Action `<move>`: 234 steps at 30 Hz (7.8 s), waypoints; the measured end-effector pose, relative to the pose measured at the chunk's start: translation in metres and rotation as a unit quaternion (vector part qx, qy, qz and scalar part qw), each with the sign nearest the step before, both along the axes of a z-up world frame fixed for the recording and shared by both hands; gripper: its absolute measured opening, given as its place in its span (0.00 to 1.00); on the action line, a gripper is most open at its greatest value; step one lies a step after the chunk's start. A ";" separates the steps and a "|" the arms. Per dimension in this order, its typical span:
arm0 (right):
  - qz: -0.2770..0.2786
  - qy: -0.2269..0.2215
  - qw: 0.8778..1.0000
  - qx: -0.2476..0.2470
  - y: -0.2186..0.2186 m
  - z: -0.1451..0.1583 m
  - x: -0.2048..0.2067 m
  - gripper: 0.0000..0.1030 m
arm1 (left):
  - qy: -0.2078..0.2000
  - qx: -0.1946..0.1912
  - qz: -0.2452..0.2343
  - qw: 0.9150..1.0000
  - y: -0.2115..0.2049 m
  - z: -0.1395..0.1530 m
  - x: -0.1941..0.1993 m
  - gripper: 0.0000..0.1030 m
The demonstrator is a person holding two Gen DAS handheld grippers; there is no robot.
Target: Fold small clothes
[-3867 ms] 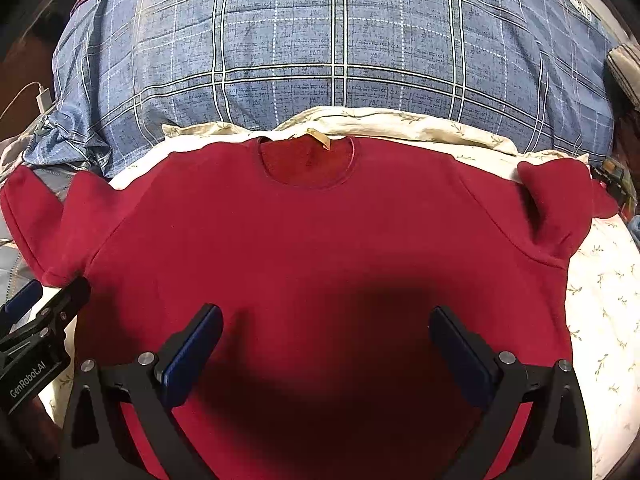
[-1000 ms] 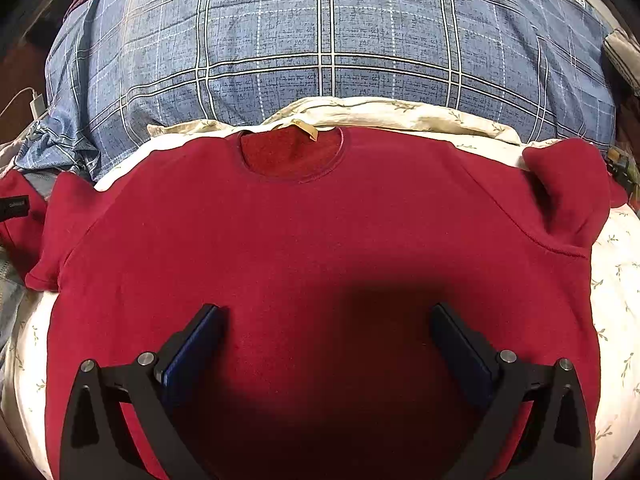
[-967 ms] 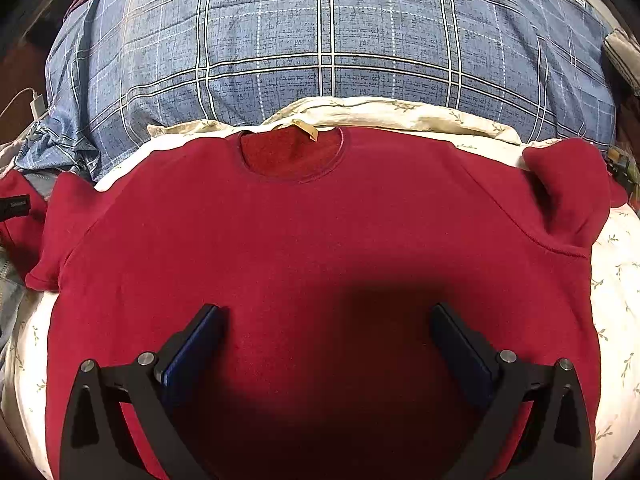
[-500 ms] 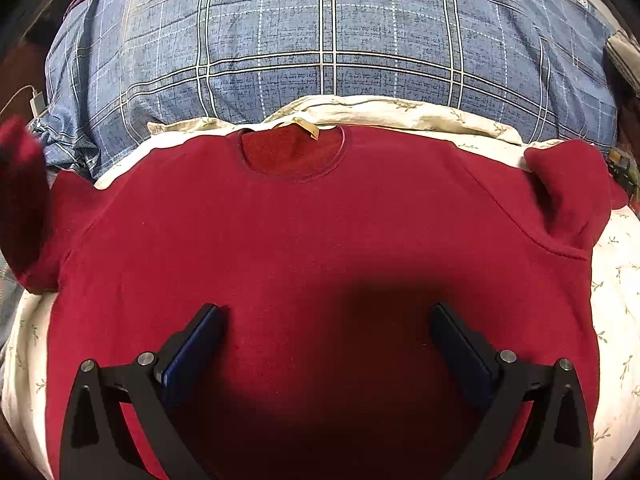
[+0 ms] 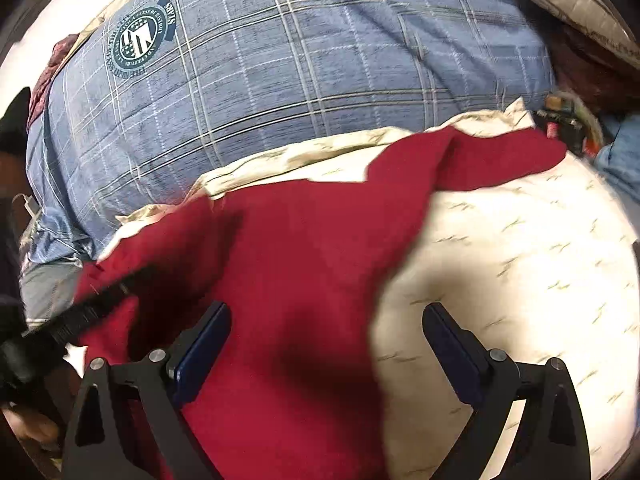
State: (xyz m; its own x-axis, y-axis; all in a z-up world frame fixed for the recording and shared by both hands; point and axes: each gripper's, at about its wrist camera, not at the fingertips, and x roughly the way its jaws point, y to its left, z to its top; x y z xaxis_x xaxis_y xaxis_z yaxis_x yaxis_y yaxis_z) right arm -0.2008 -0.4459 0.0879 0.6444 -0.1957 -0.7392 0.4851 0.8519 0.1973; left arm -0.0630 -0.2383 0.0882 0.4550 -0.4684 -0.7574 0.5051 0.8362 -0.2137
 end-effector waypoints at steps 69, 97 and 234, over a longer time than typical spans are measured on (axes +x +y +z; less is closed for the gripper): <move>0.103 0.054 0.986 -0.117 0.013 -0.010 0.093 0.22 | -0.093 0.045 0.202 0.974 0.164 -0.027 0.012 0.74; -0.076 0.052 0.991 0.095 -0.186 -0.026 0.081 0.58 | -0.066 0.073 0.121 0.988 0.115 -0.030 0.016 0.74; 0.151 0.054 0.986 0.050 0.064 -0.027 -0.085 0.67 | -0.031 0.030 0.171 0.984 0.150 0.010 -0.006 0.73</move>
State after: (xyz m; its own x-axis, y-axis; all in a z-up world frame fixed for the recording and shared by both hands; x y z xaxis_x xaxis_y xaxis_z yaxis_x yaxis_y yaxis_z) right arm -0.2854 -0.3824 0.0604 0.5788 0.0692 -0.8126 0.2357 0.9397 0.2479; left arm -0.0690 -0.0886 0.0980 0.6246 -0.2342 -0.7450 0.2020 0.9700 -0.1356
